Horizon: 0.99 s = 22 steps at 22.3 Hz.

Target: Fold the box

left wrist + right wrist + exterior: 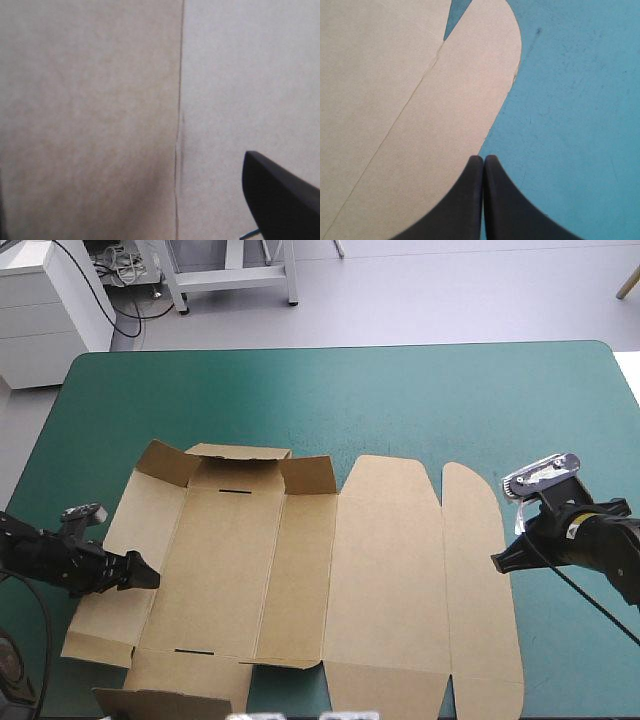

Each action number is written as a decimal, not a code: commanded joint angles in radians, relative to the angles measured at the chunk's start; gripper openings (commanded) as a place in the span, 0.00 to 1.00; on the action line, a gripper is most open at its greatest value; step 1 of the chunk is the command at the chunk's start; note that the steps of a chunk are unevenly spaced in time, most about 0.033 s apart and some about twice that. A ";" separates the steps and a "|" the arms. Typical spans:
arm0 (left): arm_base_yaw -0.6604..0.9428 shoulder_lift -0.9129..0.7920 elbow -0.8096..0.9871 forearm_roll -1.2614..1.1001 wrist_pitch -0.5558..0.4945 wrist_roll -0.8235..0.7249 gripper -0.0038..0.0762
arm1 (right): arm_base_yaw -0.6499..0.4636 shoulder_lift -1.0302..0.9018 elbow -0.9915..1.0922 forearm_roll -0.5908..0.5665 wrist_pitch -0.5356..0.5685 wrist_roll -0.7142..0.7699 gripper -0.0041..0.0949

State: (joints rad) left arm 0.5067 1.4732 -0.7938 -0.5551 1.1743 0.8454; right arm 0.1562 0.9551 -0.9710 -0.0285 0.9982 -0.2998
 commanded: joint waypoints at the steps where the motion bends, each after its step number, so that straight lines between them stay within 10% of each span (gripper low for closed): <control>1: -0.044 -0.037 0.014 -0.035 0.108 -0.015 0.82 | -0.004 -0.014 -0.026 -0.009 -0.048 -0.007 0.02; 5: -0.067 -0.107 0.014 -0.011 0.108 -0.017 0.71 | -0.004 -0.014 -0.026 -0.009 -0.063 -0.007 0.02; 10: -0.067 -0.118 0.015 0.014 0.108 -0.044 0.32 | -0.004 -0.014 -0.026 -0.009 -0.061 -0.007 0.02; 22: -0.067 -0.118 -0.008 0.024 0.108 -0.048 0.13 | -0.004 -0.014 -0.026 -0.009 -0.059 -0.007 0.02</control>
State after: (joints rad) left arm 0.4448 1.3826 -0.7715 -0.4978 1.1935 0.8046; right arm 0.1562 0.9551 -0.9710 -0.0288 0.9835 -0.2998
